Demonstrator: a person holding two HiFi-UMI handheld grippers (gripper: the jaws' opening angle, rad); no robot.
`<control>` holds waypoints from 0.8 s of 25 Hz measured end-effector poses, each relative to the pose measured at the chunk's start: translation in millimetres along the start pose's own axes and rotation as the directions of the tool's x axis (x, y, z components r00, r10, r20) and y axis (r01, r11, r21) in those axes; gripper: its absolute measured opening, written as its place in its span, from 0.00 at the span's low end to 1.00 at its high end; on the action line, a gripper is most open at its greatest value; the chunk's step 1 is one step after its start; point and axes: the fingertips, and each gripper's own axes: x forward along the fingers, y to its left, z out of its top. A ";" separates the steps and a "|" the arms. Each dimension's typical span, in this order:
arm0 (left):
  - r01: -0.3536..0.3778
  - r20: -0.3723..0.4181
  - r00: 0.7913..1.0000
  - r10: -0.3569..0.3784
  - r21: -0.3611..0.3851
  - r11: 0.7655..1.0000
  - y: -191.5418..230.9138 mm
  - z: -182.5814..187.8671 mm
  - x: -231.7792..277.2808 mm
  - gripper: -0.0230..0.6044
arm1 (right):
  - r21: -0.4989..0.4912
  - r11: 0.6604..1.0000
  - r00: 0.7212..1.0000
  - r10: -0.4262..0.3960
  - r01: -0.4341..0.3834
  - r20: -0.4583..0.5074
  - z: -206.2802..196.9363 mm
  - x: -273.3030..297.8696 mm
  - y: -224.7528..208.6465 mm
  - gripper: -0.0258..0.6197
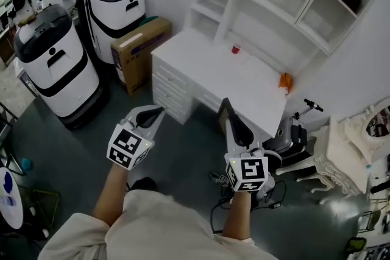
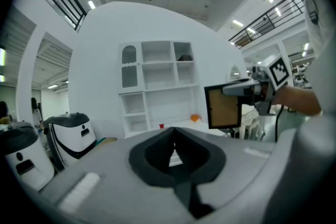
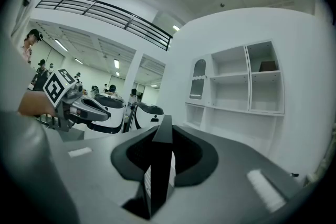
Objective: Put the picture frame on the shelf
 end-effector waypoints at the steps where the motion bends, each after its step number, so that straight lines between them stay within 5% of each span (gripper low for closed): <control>1: -0.002 -0.004 1.000 0.002 -0.002 1.000 -1.3 -0.8 -0.3 0.04 | 0.000 1.000 1.000 0.001 -0.001 -0.003 -1.5 -0.2 -1.3 0.15; 20: -0.012 0.004 1.000 0.013 -0.006 1.000 66.6 -5.0 70.3 0.04 | -0.014 1.000 0.999 0.006 -0.007 -0.034 -16.1 84.9 -33.7 0.15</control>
